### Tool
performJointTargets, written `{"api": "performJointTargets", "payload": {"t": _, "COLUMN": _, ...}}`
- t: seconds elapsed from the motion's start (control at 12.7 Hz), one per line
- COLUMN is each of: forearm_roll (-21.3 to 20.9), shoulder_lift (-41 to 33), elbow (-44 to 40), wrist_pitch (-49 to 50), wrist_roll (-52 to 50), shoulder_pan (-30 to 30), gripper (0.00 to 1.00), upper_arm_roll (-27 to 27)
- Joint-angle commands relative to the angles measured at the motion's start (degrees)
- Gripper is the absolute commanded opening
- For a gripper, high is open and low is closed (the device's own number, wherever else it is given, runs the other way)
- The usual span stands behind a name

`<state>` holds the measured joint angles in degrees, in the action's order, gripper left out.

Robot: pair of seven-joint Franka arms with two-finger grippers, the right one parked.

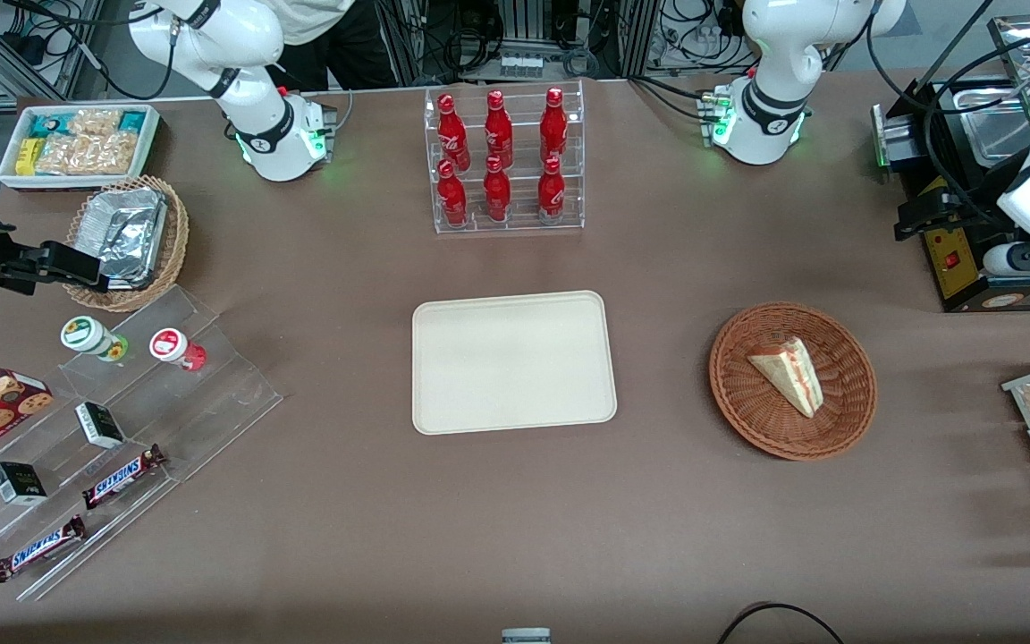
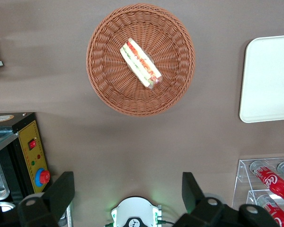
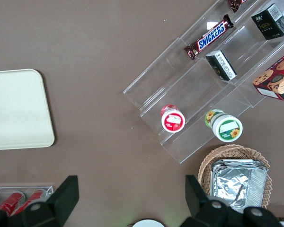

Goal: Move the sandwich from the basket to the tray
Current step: 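Move the left gripper over the wrapped sandwich in the wicker basket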

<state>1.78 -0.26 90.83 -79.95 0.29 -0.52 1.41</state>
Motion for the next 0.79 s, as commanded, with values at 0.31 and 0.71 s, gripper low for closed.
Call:
{"api": "performJointTargets", "payload": {"t": 0.31, "forearm_roll": -0.6, "shoulder_lift": 0.3, "elbow": -0.1, "wrist_pitch": -1.1, "wrist_roll": -0.9, "shoulder_pan": 0.8, "gripper": 1.00, "upper_arm_roll": -0.4}}
{"api": "performJointTargets", "payload": {"t": 0.71, "forearm_roll": -0.6, "shoulder_lift": 1.2, "elbow": 4.1, "wrist_pitch": -7.2, "wrist_roll": -1.0, "shoulder_pan": 0.8, "gripper": 1.00, "upper_arm_roll": -0.4}}
